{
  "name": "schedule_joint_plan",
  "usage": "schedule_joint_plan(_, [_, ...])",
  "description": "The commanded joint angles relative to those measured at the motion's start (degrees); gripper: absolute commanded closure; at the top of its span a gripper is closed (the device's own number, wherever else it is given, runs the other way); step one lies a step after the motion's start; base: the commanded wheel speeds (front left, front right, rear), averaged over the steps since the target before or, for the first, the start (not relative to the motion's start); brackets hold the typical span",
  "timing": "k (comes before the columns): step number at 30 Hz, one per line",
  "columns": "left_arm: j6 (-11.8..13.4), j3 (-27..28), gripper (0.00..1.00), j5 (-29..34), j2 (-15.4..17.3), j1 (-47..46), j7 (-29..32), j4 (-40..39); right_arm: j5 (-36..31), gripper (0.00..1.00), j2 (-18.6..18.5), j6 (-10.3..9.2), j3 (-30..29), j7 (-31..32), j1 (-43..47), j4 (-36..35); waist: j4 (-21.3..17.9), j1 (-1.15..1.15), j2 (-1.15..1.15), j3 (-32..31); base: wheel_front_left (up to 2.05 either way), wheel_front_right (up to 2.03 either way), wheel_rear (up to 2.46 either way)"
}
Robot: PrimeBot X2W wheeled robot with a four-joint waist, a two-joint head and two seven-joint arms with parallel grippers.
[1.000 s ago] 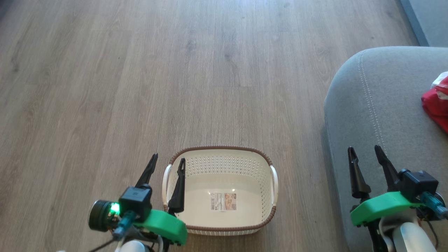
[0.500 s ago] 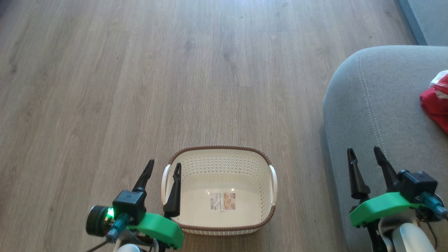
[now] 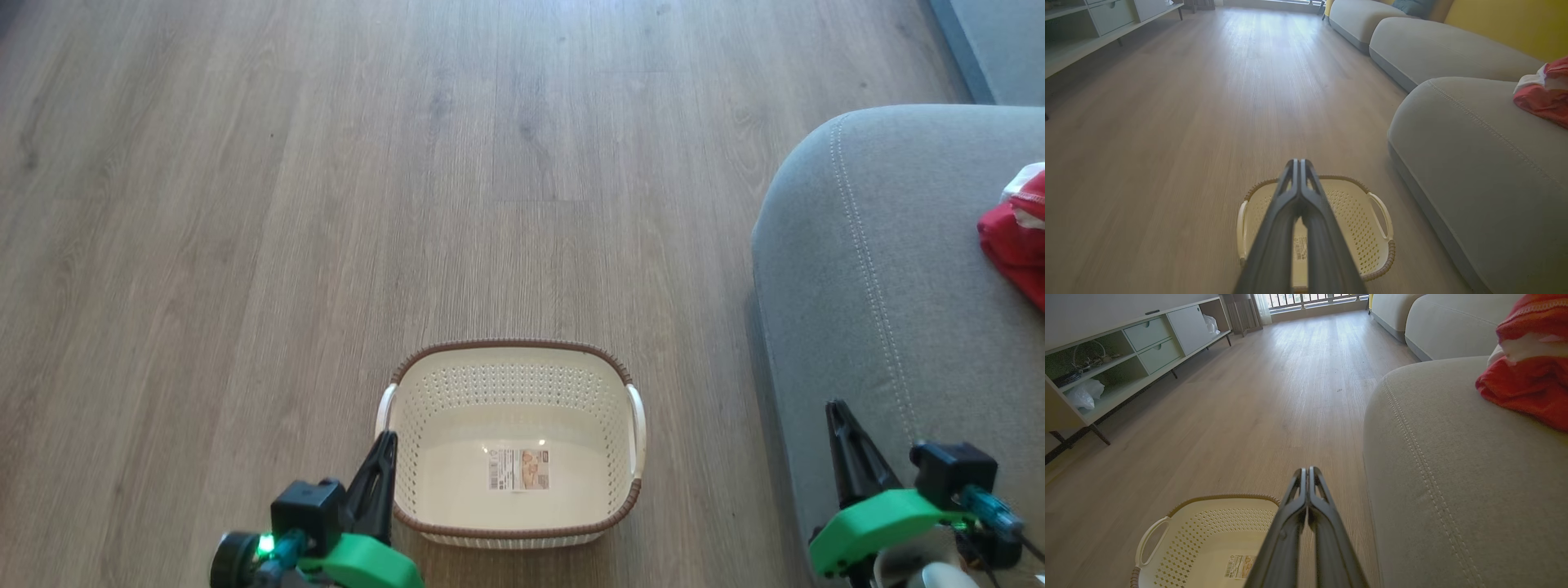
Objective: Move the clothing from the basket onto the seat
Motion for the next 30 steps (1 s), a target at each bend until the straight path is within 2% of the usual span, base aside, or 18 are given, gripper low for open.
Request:
schedule_joint_plan(1, [-0.2,0.33,1.0,-1.38,0.1,-1.63,-0.01,-1.87,1.4,1.0,-0.08,0.0,-0.32,0.17,-1.78,-1.75,-0.03,0.0,0.0,-0.01,0.0,0.0,0.0])
schedule_joint_plan(30, [-3.16,4.28,1.0,-21.33,1.19,-3.51,3.8,-0.84,19.63,1.0,0.53,0.0,-1.39,4.96,-2.65,-3.41,-0.82,0.0,0.0,-0.24,0.0,0.0,0.0])
